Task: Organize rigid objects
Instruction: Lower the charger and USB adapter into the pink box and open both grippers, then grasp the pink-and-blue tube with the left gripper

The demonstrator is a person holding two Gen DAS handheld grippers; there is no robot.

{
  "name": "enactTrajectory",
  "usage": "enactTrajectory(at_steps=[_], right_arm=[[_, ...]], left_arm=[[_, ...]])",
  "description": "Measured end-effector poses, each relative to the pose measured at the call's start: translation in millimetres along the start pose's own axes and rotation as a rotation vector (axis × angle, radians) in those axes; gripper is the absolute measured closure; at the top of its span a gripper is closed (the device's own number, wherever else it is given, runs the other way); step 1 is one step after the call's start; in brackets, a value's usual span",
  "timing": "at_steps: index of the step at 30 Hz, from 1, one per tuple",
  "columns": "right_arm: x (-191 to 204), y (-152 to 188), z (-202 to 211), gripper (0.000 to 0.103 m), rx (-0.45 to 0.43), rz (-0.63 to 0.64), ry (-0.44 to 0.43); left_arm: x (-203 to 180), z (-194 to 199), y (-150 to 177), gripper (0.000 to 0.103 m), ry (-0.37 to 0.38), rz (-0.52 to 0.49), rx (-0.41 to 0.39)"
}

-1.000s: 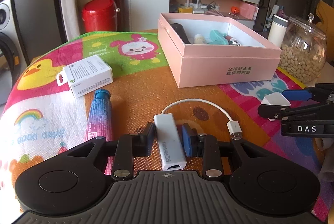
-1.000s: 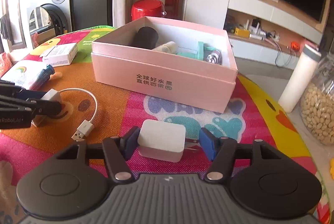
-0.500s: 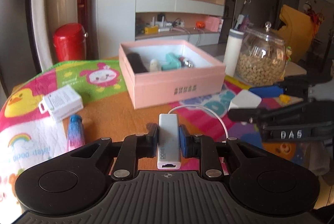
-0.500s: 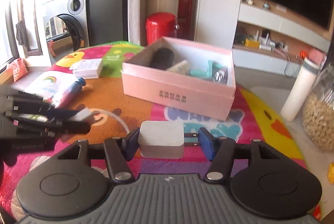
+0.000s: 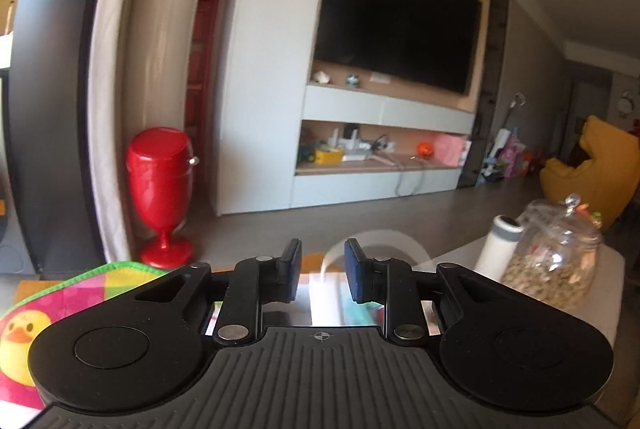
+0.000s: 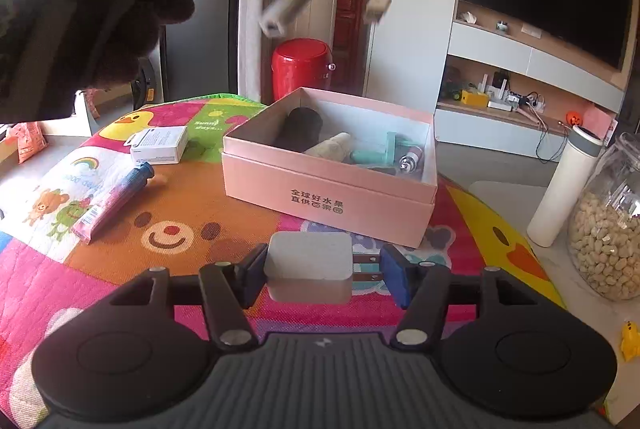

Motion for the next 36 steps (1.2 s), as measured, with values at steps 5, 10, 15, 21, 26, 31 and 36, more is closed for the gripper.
enactTrajectory(at_steps=[5, 10, 15, 21, 26, 31, 36], right_arm=[[-13.2, -3.9, -8.2, 0.043, 0.031, -0.048, 0.015], [-16.7, -24.4, -18.1, 0.043, 0.054, -0.040, 0.004], [-17.9, -78.8, -33.4, 0.043, 0.036, -0.042, 0.041], [-24.4, -146.5, -80.7, 0.043, 0.042, -0.119, 0.080], [-19.2, -144.8, -123.5, 0.033, 0.154, -0.106, 0.129], [-1.0, -120.1, -125.2, 0.031, 0.176, -0.018, 0.146], [5.0, -106.9, -97.3, 0.022, 0.087, 0.013, 0.150]], left_arm=[[30.9, 6.1, 34.3, 0.076, 0.026, 0.129, 0.090], [49.8, 24.7, 79.4, 0.076, -0.034, 0.109, 0.192], [63.9, 40.4, 112.1, 0.076, -0.089, 0.055, 0.236], [102.5, 49.2, 130.0, 0.076, -0.155, 0.131, 0.306], [127.5, 57.1, 135.7, 0.076, -0.217, 0.147, 0.307], [140.4, 59.6, 135.7, 0.076, -0.267, 0.177, 0.301], [132.9, 54.4, 139.5, 0.075, -0.266, 0.147, 0.299]])
Point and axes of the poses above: each gripper's, at about its wrist camera, not at the fingertips, and z roughly against the way its jaws point, x to its left, y to its underside, the point moved 1 cm from there along -z, roughly the way its jaws point, and after that the axes turned 5 degrees about -y, right-handed, at the moved point
